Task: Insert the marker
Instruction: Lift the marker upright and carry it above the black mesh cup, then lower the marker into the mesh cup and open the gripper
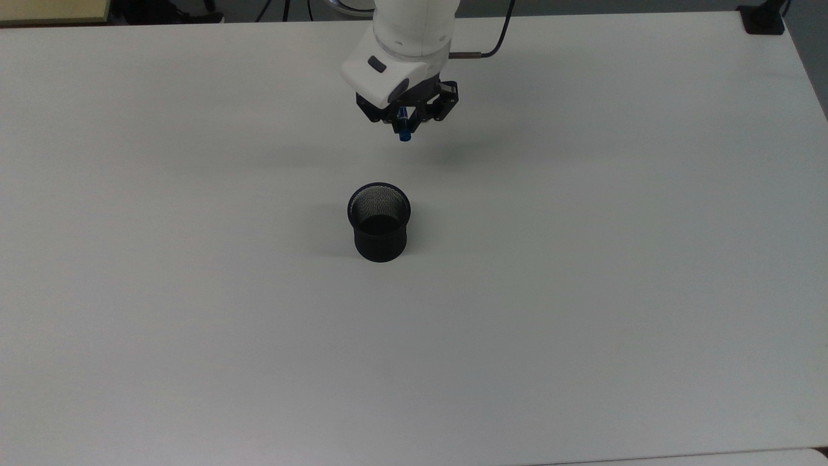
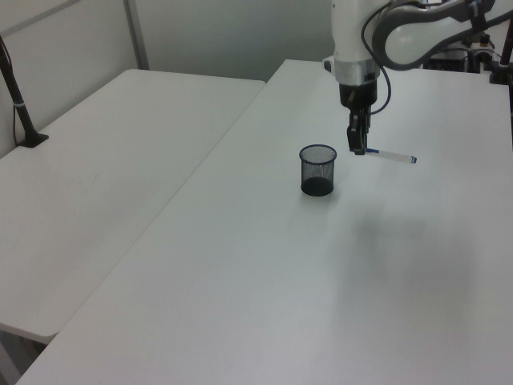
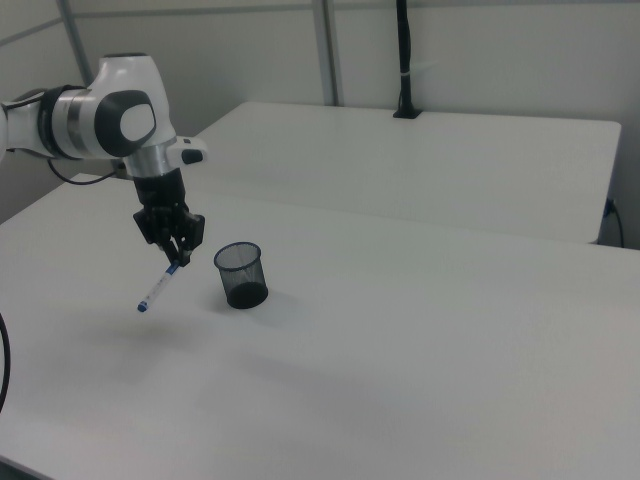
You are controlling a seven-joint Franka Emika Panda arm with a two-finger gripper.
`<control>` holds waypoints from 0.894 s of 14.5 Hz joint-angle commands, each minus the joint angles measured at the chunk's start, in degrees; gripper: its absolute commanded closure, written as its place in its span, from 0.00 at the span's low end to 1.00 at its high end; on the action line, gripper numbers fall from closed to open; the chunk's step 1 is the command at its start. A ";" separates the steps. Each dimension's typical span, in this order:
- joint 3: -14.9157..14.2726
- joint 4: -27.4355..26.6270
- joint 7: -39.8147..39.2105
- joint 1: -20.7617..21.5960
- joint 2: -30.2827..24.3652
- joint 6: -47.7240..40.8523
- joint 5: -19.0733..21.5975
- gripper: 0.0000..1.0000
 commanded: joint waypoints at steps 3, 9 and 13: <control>-2.17 1.02 2.53 0.38 0.26 13.49 -0.07 1.00; -6.74 3.22 8.77 0.38 3.06 29.05 0.71 1.00; -7.01 6.81 13.16 0.29 9.38 37.58 -0.07 1.00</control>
